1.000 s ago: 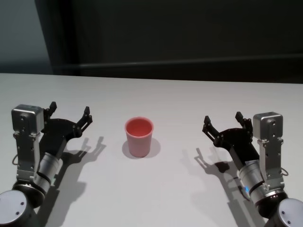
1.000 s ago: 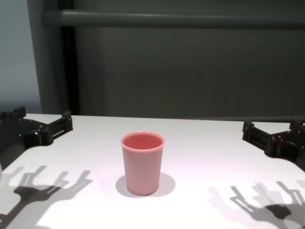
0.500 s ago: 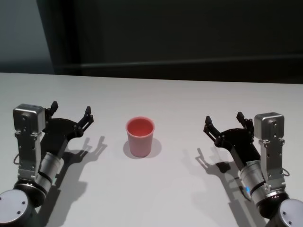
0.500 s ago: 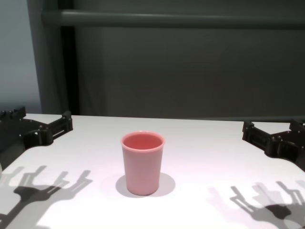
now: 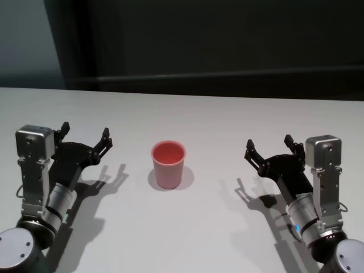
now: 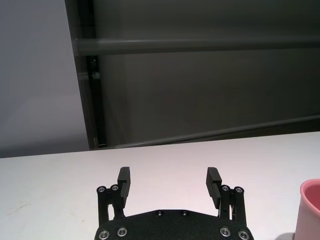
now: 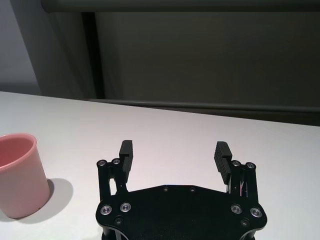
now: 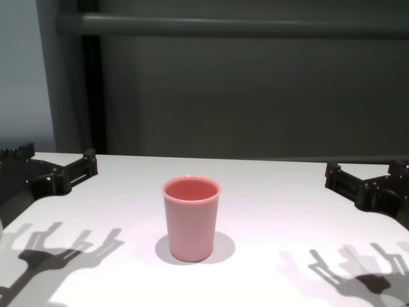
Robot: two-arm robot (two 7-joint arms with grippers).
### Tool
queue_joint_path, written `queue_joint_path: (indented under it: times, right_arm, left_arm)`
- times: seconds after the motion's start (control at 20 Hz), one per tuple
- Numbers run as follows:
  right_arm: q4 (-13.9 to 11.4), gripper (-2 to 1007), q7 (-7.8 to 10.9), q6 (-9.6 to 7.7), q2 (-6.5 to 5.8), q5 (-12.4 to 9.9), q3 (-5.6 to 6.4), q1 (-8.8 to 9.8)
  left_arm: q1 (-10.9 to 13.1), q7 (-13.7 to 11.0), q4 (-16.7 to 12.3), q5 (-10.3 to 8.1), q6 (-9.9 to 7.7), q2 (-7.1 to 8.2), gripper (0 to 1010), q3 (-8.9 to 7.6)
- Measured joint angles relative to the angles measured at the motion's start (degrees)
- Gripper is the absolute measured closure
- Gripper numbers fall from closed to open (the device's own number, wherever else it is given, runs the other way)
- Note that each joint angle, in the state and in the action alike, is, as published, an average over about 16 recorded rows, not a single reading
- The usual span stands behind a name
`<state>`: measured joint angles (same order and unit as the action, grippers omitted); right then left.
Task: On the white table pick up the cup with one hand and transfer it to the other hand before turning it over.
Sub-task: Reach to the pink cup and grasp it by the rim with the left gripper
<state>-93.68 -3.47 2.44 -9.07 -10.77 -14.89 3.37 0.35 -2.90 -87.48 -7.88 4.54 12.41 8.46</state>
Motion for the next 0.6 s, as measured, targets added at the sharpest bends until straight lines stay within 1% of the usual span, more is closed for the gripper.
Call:
queue_joint_path:
  times: [0.6]
  right_arm:
    - [0.0,3,0.0,0.0,0.0,0.0,0.0,0.0]
  left_arm:
    - [0.0,0.0,0.0,0.0,0.0,0.0,9,0.0]
